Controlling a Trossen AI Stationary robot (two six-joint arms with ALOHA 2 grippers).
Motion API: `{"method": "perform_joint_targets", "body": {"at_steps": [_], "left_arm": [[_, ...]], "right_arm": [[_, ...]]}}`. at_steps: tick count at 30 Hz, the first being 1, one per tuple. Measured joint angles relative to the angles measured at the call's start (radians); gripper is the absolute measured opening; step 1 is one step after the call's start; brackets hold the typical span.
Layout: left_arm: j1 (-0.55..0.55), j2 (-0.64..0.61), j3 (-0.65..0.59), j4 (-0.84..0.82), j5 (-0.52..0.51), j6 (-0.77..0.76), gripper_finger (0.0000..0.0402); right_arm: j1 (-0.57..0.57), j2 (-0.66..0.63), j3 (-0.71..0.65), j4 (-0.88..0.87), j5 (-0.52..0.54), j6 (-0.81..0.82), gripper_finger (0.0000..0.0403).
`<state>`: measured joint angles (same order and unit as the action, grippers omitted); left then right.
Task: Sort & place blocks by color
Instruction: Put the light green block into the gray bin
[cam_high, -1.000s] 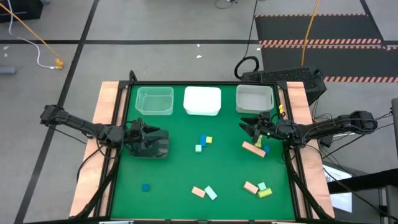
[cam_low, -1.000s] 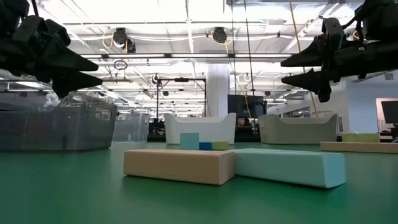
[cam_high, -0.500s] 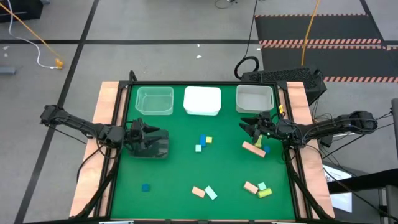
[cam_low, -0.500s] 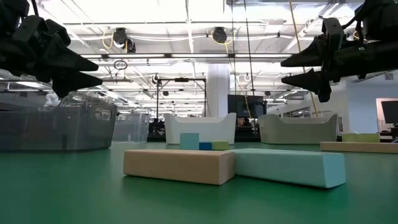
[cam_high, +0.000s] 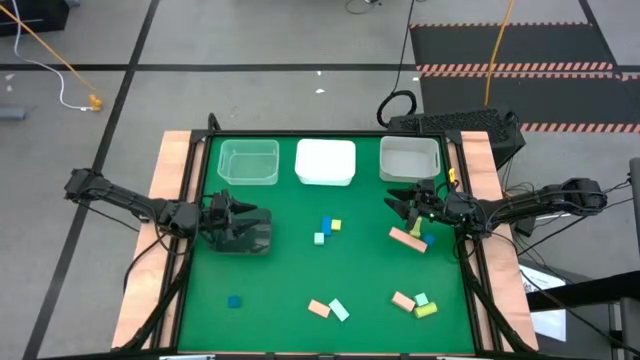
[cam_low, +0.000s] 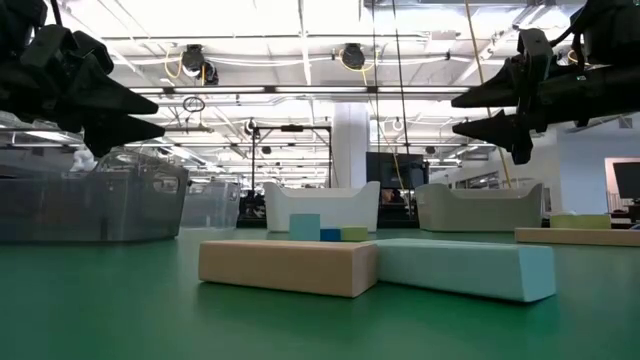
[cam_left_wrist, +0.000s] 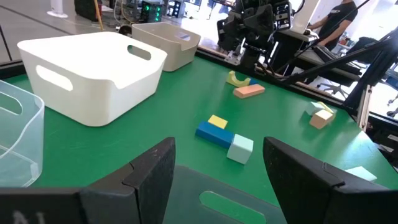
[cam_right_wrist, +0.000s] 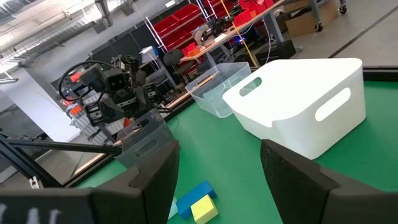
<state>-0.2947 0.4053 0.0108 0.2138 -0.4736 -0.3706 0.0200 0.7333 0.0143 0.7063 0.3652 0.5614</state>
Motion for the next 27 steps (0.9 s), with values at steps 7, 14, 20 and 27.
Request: {"method": "perform_joint_targets", "body": {"at_steps": [7, 14, 20, 27], "left_arm": [[0.0, 0.0, 0.0, 0.0, 0.0, 0.0, 0.0244], [0.0, 0.0, 0.0, 0.0, 0.0, 0.0, 0.0244], [0.0, 0.0, 0.0, 0.0, 0.0, 0.0, 0.0244], [0.0, 0.0, 0.0, 0.0, 0.0, 0.0, 0.0244]], "right_arm": [[0.0, 0.0, 0.0, 0.0, 0.0, 0.001, 0.0217], [0.0, 0.0, 0.0, 0.001, -0.001, 0.0, 0.0217], [0.0, 0.0, 0.0, 0.035, 0.0, -0.001, 0.0217], [0.0, 0.0, 0.0, 0.169, 0.0, 0.045, 0.0217]]}}
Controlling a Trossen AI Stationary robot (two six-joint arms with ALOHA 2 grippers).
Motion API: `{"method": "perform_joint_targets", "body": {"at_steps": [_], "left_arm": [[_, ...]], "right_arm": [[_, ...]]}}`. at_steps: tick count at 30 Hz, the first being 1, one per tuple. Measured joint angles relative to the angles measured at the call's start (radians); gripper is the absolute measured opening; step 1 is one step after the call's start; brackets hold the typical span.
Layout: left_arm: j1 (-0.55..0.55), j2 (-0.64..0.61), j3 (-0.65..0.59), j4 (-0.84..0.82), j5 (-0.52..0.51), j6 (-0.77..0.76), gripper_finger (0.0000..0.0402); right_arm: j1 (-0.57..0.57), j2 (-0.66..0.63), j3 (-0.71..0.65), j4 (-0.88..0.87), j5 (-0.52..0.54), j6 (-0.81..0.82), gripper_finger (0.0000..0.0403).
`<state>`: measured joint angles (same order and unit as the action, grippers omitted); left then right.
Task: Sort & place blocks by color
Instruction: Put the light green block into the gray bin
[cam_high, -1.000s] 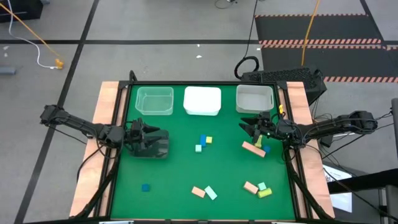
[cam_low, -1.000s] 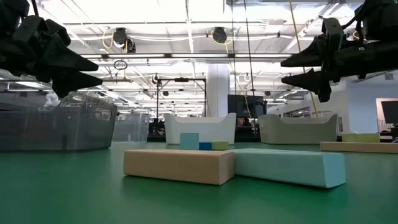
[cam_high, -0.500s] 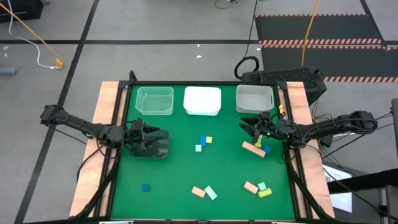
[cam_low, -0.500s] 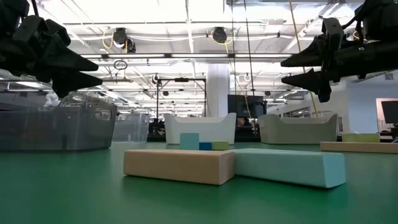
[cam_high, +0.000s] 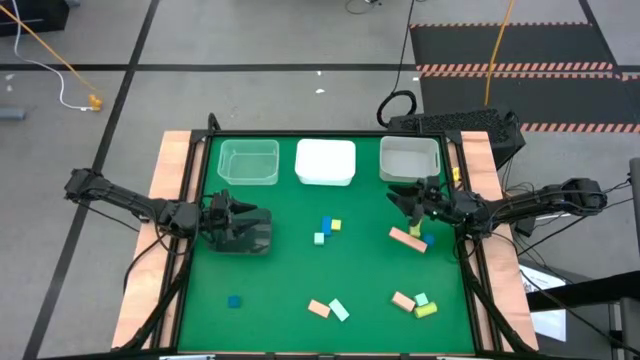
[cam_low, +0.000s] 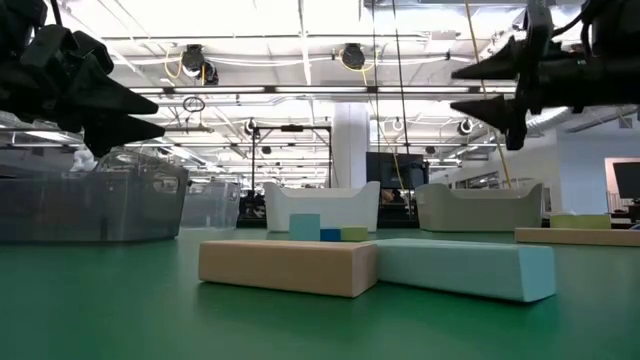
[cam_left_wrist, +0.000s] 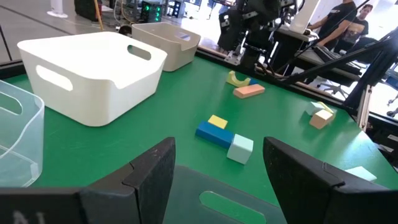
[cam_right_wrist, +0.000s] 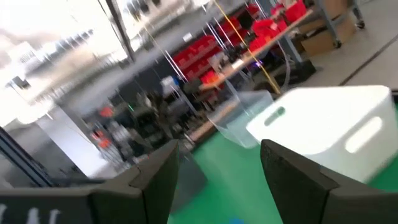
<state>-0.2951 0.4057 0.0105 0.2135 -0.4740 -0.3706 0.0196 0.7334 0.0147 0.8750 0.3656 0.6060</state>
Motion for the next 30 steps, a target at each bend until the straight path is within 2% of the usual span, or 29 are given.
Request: {"method": "perform_joint_targets", "body": {"at_steps": [4, 8, 12, 17, 22, 28, 30], "left_arm": [[0.0, 0.0, 0.0, 0.0, 0.0, 0.0, 0.0244], [0.0, 0.0, 0.0, 0.0, 0.0, 0.0, 0.0244], [0.0, 0.0, 0.0, 0.0, 0.0, 0.0, 0.0244], [0.0, 0.0, 0.0, 0.0, 0.0, 0.0, 0.0244], [0.0, 0.0, 0.0, 0.0, 0.0, 0.0, 0.0244], [0.0, 0.0, 0.0, 0.0, 0.0, 0.0, 0.0244], [0.0, 0.0, 0.0, 0.0, 0.0, 0.0, 0.0244]], "right_arm": [[-0.001, 0.0, 0.0, 0.109, 0.005, 0.023, 0.0217], [-0.001, 0.0, 0.003, 0.203, 0.011, -0.124, 0.0217], [-0.014, 0.0, 0.039, 0.21, 0.083, -0.256, 0.0217], [-0.079, 0.0, 0.072, 0.204, 0.084, -0.307, 0.0217], [-0.119, 0.0, 0.131, 0.086, 0.084, -0.301, 0.0217], [-0.139, 0.0, 0.336, -0.151, 0.086, -0.372, 0.0217], [-0.143, 0.001, 0.418, -0.28, 0.139, -0.381, 0.0217]]}}
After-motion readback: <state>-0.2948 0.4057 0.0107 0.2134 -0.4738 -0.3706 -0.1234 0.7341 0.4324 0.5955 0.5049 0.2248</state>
